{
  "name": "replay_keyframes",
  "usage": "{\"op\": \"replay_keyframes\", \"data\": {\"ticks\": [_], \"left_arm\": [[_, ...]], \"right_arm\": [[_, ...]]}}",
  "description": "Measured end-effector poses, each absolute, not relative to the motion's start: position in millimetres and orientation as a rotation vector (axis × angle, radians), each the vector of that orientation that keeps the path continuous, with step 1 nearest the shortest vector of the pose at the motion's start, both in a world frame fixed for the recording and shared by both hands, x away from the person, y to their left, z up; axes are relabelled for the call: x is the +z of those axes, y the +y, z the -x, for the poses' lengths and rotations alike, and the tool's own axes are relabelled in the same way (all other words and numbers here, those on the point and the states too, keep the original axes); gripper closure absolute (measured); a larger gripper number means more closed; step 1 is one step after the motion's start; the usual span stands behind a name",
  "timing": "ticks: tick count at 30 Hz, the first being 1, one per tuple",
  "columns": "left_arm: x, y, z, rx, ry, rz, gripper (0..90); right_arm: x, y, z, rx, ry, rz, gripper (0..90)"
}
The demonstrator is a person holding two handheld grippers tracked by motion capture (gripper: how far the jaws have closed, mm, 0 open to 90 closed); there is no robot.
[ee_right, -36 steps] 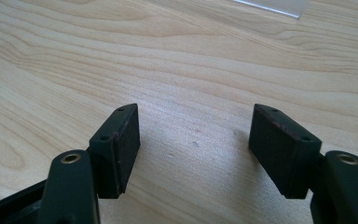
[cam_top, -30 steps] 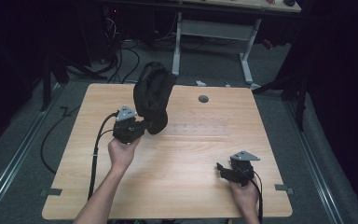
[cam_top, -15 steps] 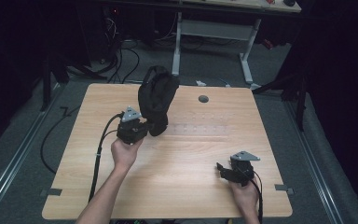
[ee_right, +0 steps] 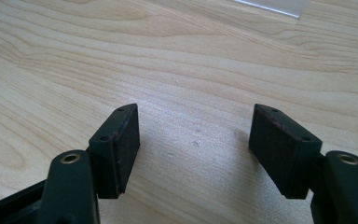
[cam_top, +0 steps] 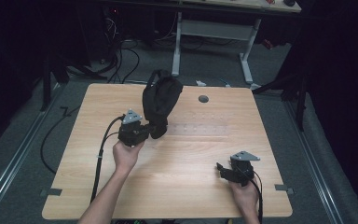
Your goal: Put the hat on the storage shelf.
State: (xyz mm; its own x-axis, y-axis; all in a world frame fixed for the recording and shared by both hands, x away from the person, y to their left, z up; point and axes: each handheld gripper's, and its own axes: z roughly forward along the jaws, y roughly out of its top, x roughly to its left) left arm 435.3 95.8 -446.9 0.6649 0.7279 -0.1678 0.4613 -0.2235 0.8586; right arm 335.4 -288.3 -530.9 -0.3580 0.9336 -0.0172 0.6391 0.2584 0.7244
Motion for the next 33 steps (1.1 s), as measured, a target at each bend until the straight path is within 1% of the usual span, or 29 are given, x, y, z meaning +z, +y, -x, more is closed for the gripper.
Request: {"op": "replay_keyframes", "data": {"ticks": [3,11,15,24,33], "left_arm": [[-446.8,97.3,-434.8,0.329,0.944,-1.88,76.6],[-446.9,98.1,-431.7,0.329,0.965,-1.886,54.6],[-444.1,99.2,-428.9,0.329,0.961,-1.886,48.9],[-439.4,107.5,-420.7,0.316,0.953,-1.898,43.9],[-437.2,116.6,-413.6,0.317,0.965,-1.897,43.6]], "right_arm": [[-530.9,-288.4,-335.4,0.881,2.089,-1.424,33.7],[-530.9,-288.3,-335.4,0.881,2.089,-1.424,33.7],[-530.9,-288.2,-335.3,0.882,2.088,-1.426,33.7],[-530.9,-288.1,-335.3,0.882,2.088,-1.427,33.7],[-530.9,-288.1,-335.3,0.882,2.089,-1.424,33.7]]}}
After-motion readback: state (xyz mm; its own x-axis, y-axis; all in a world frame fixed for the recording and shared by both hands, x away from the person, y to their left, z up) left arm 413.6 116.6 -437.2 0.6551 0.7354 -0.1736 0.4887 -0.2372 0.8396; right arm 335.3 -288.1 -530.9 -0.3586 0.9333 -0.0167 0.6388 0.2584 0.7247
